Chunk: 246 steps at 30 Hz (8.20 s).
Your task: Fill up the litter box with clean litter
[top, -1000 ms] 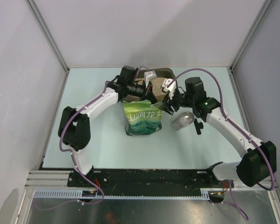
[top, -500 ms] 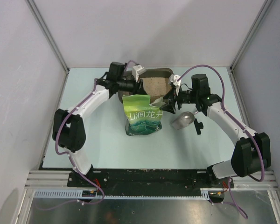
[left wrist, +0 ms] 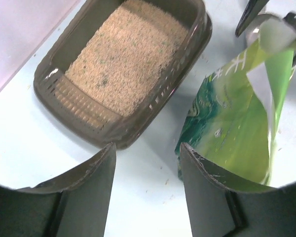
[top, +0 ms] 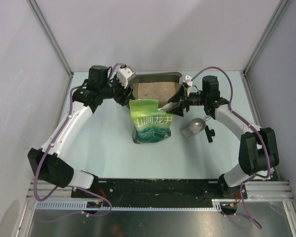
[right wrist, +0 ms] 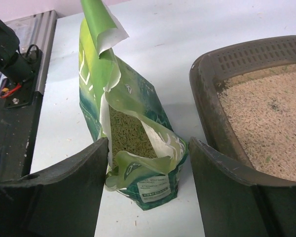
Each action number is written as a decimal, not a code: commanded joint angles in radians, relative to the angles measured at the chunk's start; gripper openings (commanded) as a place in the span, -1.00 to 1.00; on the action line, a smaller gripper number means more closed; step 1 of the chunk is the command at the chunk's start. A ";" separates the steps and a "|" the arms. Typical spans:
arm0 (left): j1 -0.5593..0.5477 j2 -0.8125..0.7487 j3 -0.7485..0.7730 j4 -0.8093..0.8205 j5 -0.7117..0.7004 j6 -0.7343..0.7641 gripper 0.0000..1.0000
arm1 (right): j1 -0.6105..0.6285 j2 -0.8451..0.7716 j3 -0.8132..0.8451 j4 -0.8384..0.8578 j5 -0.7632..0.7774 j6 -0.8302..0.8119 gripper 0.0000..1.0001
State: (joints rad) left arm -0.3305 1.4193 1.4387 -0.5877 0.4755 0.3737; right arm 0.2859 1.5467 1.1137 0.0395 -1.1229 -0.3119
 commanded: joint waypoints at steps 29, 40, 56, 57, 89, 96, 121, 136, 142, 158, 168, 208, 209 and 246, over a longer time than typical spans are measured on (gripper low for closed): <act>0.068 -0.115 -0.113 -0.142 -0.087 0.114 0.18 | 0.035 0.081 -0.141 0.563 -0.075 0.551 0.03; 0.084 -0.128 -0.118 -0.161 -0.048 0.099 0.25 | 0.044 0.087 -0.175 0.608 -0.058 0.603 -0.38; 0.125 -0.207 -0.208 -0.146 0.333 -0.067 0.51 | 0.036 0.084 -0.111 0.542 -0.074 0.765 -1.00; 0.125 -0.203 -0.218 -0.115 0.360 -0.143 0.52 | 0.039 0.082 -0.104 0.516 -0.072 0.740 -1.00; 0.091 0.153 -0.273 0.411 0.692 -0.783 -1.00 | -0.070 0.113 -0.054 0.654 -0.270 1.316 -1.00; 0.093 0.234 -0.210 0.410 0.663 -0.809 -1.00 | -0.071 0.142 -0.054 0.430 -0.356 1.423 -1.00; 0.165 0.052 0.000 0.269 0.402 -0.437 0.23 | -0.077 0.220 -0.054 0.158 -0.368 1.481 -1.00; -0.278 -0.003 -0.132 0.058 0.117 0.422 0.18 | -0.077 0.233 -0.052 0.178 -0.364 1.501 -1.00; -0.285 0.030 -0.129 0.051 0.159 0.465 0.12 | -0.079 0.228 -0.052 0.175 -0.362 1.498 -1.00; -0.308 0.064 -0.179 -0.004 0.129 0.568 -0.32 | -0.103 0.237 -0.052 0.126 -0.359 1.478 -1.00; -0.288 0.096 -0.143 -0.006 0.173 0.410 -0.74 | -0.306 0.173 0.102 -0.016 -0.210 1.123 -0.39; -0.202 0.147 -0.093 -0.006 0.368 0.263 -0.79 | 0.179 -0.160 -0.035 -0.414 0.376 -0.665 0.14; -0.200 0.144 -0.093 -0.006 0.370 0.264 -0.79 | 0.177 -0.152 -0.035 -0.406 0.374 -0.652 0.10; -0.090 0.047 -0.222 -0.086 0.365 0.323 -0.82 | 0.101 -0.057 0.081 -0.621 0.244 -0.466 -0.63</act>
State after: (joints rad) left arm -0.4644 1.4860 1.2171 -0.5861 0.8463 0.7223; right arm 0.4137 1.4837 1.1603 -0.5125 -0.8879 -0.8177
